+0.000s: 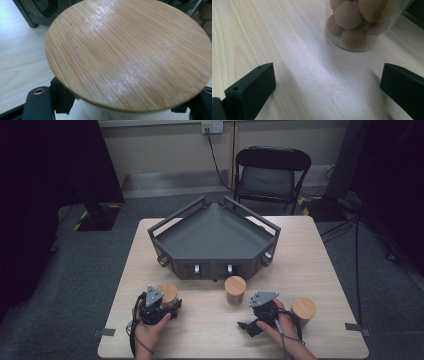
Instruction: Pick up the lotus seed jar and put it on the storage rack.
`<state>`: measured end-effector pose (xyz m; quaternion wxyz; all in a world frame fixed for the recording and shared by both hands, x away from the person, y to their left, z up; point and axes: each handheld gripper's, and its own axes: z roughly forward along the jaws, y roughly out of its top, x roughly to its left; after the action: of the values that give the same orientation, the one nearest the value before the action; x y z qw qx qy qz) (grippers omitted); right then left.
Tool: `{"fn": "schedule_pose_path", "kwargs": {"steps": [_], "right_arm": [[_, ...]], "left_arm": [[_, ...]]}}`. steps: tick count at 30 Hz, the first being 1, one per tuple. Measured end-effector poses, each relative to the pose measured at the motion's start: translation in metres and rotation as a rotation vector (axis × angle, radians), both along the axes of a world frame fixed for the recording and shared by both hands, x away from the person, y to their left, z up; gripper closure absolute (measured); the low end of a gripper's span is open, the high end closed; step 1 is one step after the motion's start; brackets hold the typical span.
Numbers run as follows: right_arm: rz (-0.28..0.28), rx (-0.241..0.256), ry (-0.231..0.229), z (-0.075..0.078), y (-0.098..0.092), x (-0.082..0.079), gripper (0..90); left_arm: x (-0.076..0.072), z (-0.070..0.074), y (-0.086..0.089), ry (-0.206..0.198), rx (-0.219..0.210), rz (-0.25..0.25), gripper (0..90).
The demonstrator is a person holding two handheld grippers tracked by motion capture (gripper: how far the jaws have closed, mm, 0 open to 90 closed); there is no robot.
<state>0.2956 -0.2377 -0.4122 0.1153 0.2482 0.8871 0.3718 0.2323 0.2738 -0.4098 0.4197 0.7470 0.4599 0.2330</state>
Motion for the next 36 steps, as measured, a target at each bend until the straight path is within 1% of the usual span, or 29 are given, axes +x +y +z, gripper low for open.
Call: {"fn": "schedule_pose_path", "kwargs": {"steps": [2,8,12,19,28,31,33,36], "right_arm": [[0.000,0.000,0.000,0.000,0.000,0.000,0.0],[0.000,0.000,0.000,0.000,0.000,0.000,0.0],[0.000,0.000,0.000,0.000,0.000,0.000,0.0],[0.000,0.000,0.000,0.000,0.000,0.000,0.0],[0.000,0.000,0.000,0.000,0.000,0.000,0.0],[0.000,0.000,0.000,0.000,0.000,0.000,0.0],[0.000,0.000,0.000,0.000,0.000,0.000,0.0],[0.000,0.000,0.000,0.000,0.000,0.000,0.0]], "left_arm": [[0.000,0.005,-0.001,-0.001,-0.001,-0.004,25.8],[0.002,0.012,0.000,0.004,-0.006,-0.014,25.8],[0.006,0.019,-0.001,0.009,0.002,-0.030,25.8],[0.011,0.027,0.001,0.006,-0.017,-0.057,25.8],[0.015,0.039,0.003,0.005,-0.015,-0.078,25.8],[0.018,0.044,0.005,0.000,-0.029,-0.098,25.8],[0.020,0.048,0.003,-0.001,-0.018,-0.104,25.8],[0.022,0.051,0.002,-0.001,-0.017,-0.106,25.8]]}}
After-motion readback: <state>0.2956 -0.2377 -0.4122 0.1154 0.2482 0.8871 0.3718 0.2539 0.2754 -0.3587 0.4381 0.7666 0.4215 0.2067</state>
